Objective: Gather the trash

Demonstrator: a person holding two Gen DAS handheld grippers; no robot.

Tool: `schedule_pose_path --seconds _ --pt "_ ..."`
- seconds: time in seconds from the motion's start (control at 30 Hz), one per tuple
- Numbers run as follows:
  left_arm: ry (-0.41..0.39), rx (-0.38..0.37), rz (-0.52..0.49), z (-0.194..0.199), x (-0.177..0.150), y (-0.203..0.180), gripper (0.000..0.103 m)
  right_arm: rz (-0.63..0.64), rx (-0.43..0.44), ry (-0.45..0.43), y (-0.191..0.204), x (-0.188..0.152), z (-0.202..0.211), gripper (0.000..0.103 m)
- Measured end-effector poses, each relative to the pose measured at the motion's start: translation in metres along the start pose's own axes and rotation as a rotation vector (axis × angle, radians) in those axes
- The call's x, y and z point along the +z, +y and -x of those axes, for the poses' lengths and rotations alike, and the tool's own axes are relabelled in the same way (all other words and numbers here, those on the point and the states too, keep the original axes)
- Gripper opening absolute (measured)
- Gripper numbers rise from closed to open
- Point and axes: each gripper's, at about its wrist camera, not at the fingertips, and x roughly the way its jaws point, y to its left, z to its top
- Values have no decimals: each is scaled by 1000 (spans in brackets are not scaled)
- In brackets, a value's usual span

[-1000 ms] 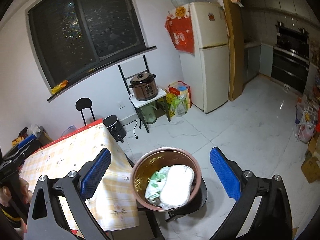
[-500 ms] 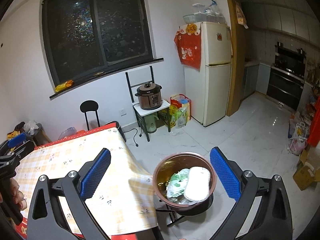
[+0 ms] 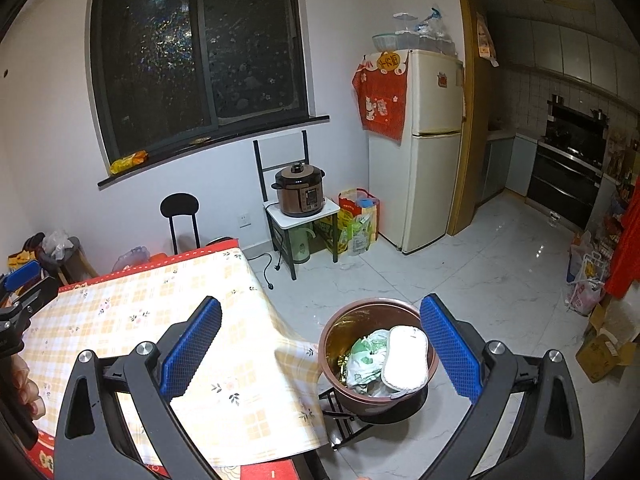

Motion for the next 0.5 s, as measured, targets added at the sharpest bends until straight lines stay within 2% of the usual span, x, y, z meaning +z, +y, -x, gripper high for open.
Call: schedule_pose_path --seconds 0.5 --pt "-1 16 38 7 -3 3 97 29 0 3 12 1 3 98"
